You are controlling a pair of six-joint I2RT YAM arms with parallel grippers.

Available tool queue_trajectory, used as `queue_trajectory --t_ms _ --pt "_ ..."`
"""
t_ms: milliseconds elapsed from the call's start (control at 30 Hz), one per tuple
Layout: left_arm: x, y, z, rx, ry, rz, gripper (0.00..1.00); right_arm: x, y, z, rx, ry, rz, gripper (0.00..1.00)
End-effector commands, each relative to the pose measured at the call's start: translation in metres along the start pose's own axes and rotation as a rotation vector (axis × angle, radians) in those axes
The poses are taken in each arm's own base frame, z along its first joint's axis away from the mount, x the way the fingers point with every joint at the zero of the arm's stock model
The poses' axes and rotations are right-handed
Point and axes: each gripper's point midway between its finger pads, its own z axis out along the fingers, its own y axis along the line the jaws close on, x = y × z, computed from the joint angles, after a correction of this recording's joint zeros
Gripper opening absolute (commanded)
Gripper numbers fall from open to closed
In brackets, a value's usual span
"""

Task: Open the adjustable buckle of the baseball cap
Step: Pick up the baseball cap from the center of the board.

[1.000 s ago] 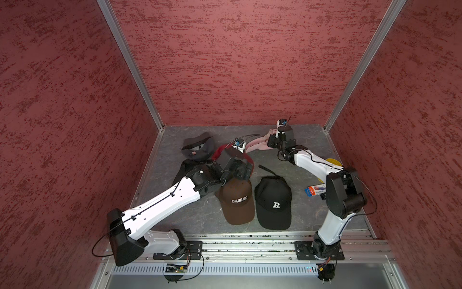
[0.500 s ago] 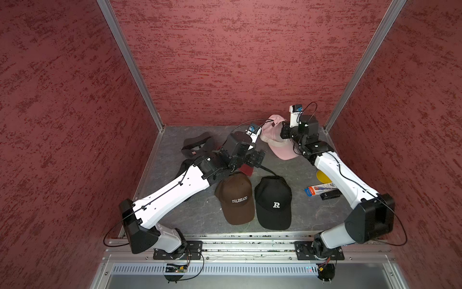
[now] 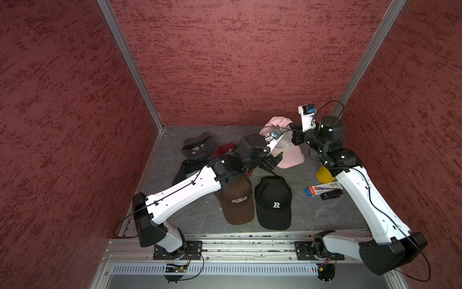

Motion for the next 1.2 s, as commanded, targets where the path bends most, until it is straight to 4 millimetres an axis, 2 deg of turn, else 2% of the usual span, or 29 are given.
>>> queue_trajectory --t_ms 0,133,367,533,667,767,967,1167 --pt "-0.026 -0.002 0.005 -0.043 -0.08 0.093 0.88 -0.017 0.011 -0.026 -0.046 -0.045 -0.023 0.0" --pt "-0.031 0.0 0.015 -0.089 -0.096 0.101 0.85 -0.017 0.014 -0.04 -0.055 -0.039 -0.026 0.0" --pt "-0.041 0.017 0.022 -0.219 -0.164 0.093 0.84 -0.016 0.019 -0.061 -0.068 -0.038 -0.022 0.0" --pt "-0.038 0.014 0.034 -0.231 -0.171 0.11 0.84 -0.018 0.027 -0.071 -0.107 -0.053 -0.009 0.0" --pt "-0.035 0.01 0.042 -0.229 -0.172 0.126 0.79 -0.016 0.031 -0.076 -0.127 -0.054 0.004 0.0" --pt "-0.034 0.006 0.044 -0.212 -0.175 0.14 0.68 -0.015 0.033 -0.079 -0.136 -0.054 0.01 0.0" --pt "-0.036 -0.004 0.041 -0.177 -0.182 0.166 0.37 -0.008 0.034 -0.082 -0.137 -0.042 0.012 0.0" --pt "-0.037 -0.012 0.037 -0.158 -0.177 0.178 0.1 0.001 0.033 -0.084 -0.129 -0.044 0.005 0.0"
